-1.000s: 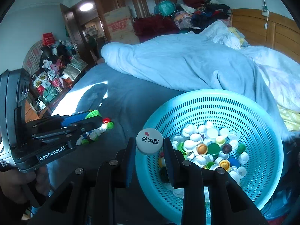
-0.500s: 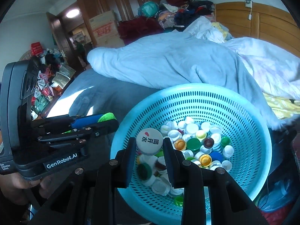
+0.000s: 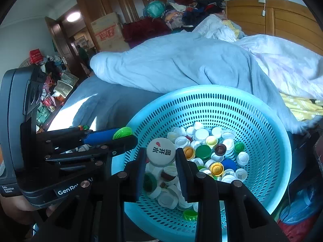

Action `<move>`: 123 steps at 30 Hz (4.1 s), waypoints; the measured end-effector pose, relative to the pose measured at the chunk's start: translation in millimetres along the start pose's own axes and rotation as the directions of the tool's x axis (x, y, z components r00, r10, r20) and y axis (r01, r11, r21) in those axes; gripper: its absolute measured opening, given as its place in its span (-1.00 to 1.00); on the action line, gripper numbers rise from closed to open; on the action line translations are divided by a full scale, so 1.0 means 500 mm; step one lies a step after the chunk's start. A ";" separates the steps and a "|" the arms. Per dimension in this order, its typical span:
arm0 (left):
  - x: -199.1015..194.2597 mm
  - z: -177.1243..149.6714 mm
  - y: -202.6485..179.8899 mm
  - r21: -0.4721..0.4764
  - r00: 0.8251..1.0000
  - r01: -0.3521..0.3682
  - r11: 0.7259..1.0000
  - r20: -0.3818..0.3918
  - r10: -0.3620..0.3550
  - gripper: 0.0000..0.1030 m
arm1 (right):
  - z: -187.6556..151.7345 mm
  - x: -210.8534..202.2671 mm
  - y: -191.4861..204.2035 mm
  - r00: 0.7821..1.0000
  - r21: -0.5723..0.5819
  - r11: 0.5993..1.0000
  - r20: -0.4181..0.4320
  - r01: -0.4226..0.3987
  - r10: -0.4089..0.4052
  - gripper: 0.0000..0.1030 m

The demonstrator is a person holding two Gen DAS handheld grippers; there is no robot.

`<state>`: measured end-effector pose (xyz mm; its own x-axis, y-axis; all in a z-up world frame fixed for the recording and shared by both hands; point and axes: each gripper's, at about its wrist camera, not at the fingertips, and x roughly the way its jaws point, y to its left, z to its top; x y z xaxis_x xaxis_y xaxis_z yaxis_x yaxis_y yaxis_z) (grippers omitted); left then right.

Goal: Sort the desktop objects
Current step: 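Carry both caps over the blue basket and open both tools to drop them, then grasp a white cap with the left tool while the right tool grasps a green cap, then carry both caps over the blue basket and open both tools to drop them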

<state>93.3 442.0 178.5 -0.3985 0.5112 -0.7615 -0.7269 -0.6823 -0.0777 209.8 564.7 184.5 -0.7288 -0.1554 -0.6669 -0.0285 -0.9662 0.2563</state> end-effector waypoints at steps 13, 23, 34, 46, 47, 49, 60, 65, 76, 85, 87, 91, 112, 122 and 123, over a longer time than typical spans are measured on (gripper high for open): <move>0.007 -0.004 -0.004 -0.001 1.000 -0.006 1.000 0.021 0.006 0.11 | 0.002 -0.024 -0.026 0.996 0.043 0.997 0.049 0.068 -0.070 -0.02; -0.003 -0.007 0.015 -0.025 0.999 -0.003 1.000 0.034 0.004 0.11 | 0.004 -0.024 -0.005 0.997 0.015 0.998 0.043 0.065 -0.066 -0.02; -0.051 -0.227 0.306 -0.260 0.980 -0.194 0.946 0.000 0.201 0.11 | 0.007 0.020 0.120 1.000 -0.136 0.991 0.003 -0.017 0.018 0.45; -0.130 -0.577 0.686 -0.564 0.889 -0.445 0.696 -0.184 0.419 0.11 | -0.041 0.155 0.304 0.983 -0.306 0.942 -0.161 -0.137 0.090 0.56; -0.128 -0.577 0.695 -0.559 0.892 -0.437 0.704 -0.171 0.418 0.11 | -0.043 0.162 0.315 0.982 -0.316 0.939 -0.168 -0.138 0.088 0.56; -0.115 -0.570 0.707 -0.549 0.897 -0.427 0.719 -0.157 0.413 0.14 | -0.045 0.173 0.335 0.980 -0.335 0.932 -0.180 -0.139 0.082 0.56; -0.097 -0.548 0.755 -0.556 0.901 -0.408 0.724 -0.115 0.419 -0.51 | -0.063 0.292 0.367 0.966 -0.276 0.946 -0.235 -0.172 0.107 0.10; -0.105 -0.563 0.762 -0.594 0.915 -0.360 0.719 -0.075 0.396 -0.51 | -0.048 0.411 0.397 0.964 -0.270 0.946 -0.242 -0.178 0.112 -0.06; -0.108 -0.571 0.770 -0.624 0.928 -0.312 0.717 -0.041 0.369 -0.50 | -0.036 0.655 0.460 0.962 -0.424 0.895 -0.274 -0.141 0.022 -0.06; -0.105 -0.568 0.768 -0.615 0.934 -0.304 0.728 -0.044 0.353 -0.38 | -0.033 0.685 0.487 0.965 -0.476 0.862 -0.256 -0.175 0.055 -0.23; -0.104 -0.566 0.766 -0.608 0.934 -0.311 0.730 -0.052 0.354 -0.37 | -0.040 0.675 0.487 0.968 -0.476 0.864 -0.247 -0.165 0.048 -0.37; -0.108 -0.569 0.766 -0.608 0.932 -0.310 0.731 -0.043 0.360 -0.38 | -0.045 0.642 0.480 0.965 -0.419 0.890 -0.251 -0.183 0.080 -0.38; -0.191 -0.462 0.600 -0.560 0.915 -0.349 0.751 -0.031 0.402 -0.52 | 0.010 0.223 0.446 0.977 -0.427 0.879 -0.071 -0.212 0.202 -0.37; -0.222 -0.297 0.473 -0.448 0.931 -0.301 0.842 0.053 0.361 -0.52 | 0.026 0.152 0.336 0.989 -0.384 0.911 -0.045 -0.150 0.144 -0.37; -0.221 -0.286 0.463 -0.438 0.933 -0.297 0.848 0.057 0.355 -0.52 | 0.031 0.147 0.325 0.989 -0.382 0.913 -0.041 -0.144 0.139 -0.37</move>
<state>49.4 152.7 152.6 -0.6619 0.2641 -0.7015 -0.2533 -0.9596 -0.1223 141.3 399.3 188.0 -0.6970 -0.2968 -0.6527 0.3406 -0.9381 0.0628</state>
